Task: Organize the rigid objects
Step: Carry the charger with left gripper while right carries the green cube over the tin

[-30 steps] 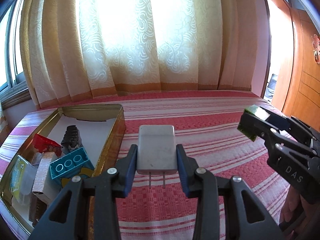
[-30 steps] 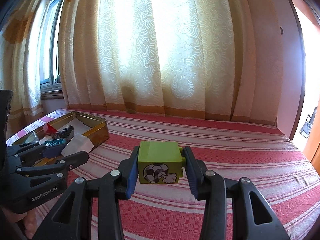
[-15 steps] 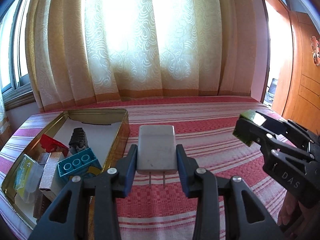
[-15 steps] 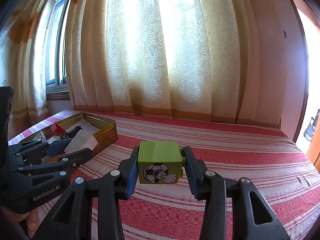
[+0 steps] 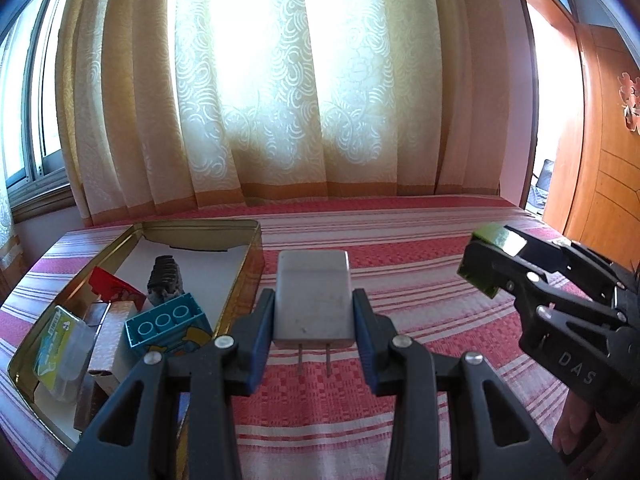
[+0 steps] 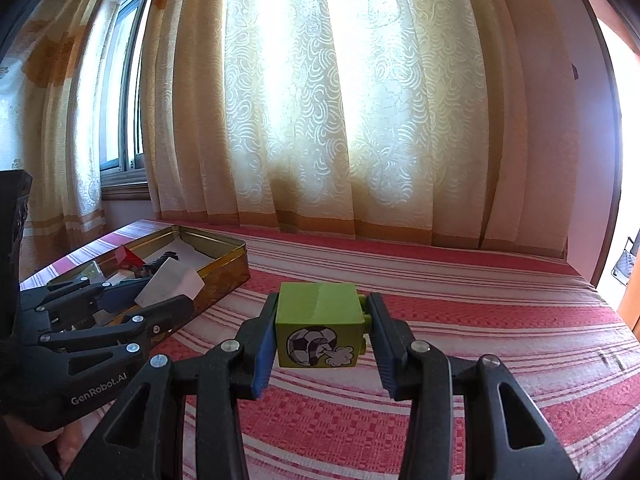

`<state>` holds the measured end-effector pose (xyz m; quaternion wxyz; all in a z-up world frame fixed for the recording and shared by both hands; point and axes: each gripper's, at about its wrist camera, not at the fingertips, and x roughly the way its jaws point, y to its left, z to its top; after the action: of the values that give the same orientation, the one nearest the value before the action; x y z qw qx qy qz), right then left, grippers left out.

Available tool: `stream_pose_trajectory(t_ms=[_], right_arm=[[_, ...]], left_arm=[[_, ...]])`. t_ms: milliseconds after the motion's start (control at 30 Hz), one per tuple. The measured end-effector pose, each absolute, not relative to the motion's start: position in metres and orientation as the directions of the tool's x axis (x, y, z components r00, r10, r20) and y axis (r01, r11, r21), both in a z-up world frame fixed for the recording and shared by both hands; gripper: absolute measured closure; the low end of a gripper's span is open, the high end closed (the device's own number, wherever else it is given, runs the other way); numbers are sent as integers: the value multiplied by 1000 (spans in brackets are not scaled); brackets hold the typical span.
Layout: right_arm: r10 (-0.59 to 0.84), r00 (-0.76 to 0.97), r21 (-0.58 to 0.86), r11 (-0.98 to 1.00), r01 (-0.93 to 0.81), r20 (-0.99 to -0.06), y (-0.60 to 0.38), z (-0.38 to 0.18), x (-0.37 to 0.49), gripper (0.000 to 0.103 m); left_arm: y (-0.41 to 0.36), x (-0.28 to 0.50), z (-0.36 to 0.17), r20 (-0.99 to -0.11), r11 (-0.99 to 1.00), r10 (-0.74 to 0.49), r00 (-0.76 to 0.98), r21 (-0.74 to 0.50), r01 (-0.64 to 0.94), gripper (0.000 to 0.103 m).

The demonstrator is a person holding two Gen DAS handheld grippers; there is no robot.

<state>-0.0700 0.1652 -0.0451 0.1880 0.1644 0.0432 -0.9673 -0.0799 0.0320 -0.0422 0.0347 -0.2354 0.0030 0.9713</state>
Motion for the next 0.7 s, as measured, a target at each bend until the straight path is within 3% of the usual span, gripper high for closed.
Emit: stream_pose_trajectory(t_ms=[700], right_arm=[[-380, -865, -20, -912, 409, -329, 149, -46, -56, 58]], left_arm=[[19, -64, -40, -429, -997, 71, -900, -25, -67, 66]])
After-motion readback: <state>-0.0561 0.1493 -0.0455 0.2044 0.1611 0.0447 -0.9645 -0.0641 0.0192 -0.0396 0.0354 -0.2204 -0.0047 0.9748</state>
